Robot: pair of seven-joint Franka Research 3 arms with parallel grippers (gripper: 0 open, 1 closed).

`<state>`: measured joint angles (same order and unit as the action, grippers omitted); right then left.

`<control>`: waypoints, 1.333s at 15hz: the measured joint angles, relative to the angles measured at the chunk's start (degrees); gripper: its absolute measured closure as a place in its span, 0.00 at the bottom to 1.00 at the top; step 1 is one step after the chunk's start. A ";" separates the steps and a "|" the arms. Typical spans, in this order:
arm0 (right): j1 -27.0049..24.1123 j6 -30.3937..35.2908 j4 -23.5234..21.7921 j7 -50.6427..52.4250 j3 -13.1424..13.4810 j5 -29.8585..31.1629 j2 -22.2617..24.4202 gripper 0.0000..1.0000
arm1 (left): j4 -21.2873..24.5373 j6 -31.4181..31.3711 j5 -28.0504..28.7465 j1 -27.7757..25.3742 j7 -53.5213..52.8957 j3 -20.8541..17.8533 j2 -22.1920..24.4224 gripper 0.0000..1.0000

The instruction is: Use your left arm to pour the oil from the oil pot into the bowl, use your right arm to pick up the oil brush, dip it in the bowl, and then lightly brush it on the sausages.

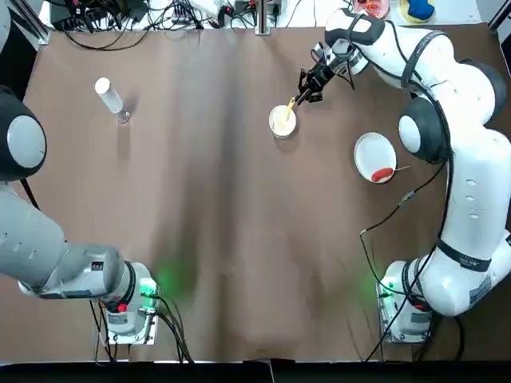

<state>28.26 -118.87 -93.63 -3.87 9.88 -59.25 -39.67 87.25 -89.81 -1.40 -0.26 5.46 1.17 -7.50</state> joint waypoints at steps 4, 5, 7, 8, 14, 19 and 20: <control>-0.28 0.24 0.07 0.07 0.65 0.01 0.38 0.80 | 0.03 -0.21 0.00 -0.02 0.00 0.00 0.00 0.00; -0.40 1.06 0.22 0.13 1.20 0.15 0.61 0.80 | -0.05 -0.34 0.00 -0.05 0.01 -0.06 0.00 0.00; -0.82 8.17 2.24 0.46 4.88 5.27 2.45 0.77 | -0.46 -0.61 0.00 -0.32 0.01 -0.17 0.04 0.00; -1.11 10.19 3.00 0.59 5.97 8.76 3.78 0.75 | -0.50 -0.62 0.00 -0.34 0.01 -0.17 0.05 0.00; -2.21 17.00 3.96 6.64 7.37 21.75 14.81 0.67 | -0.54 -0.66 0.00 -0.37 0.01 -0.17 0.05 0.00; -2.28 21.42 4.13 8.51 8.15 34.29 24.28 0.53 | -0.57 -0.66 0.00 -0.40 0.01 -0.19 0.05 0.00; -2.28 22.74 4.12 8.55 8.19 35.62 26.30 0.44 | -0.57 -0.66 0.00 -0.40 0.01 -0.19 0.05 0.00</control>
<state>25.98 -96.13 -89.51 4.68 18.07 -23.63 -13.38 86.68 -90.46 -1.39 -0.66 5.47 0.98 -7.45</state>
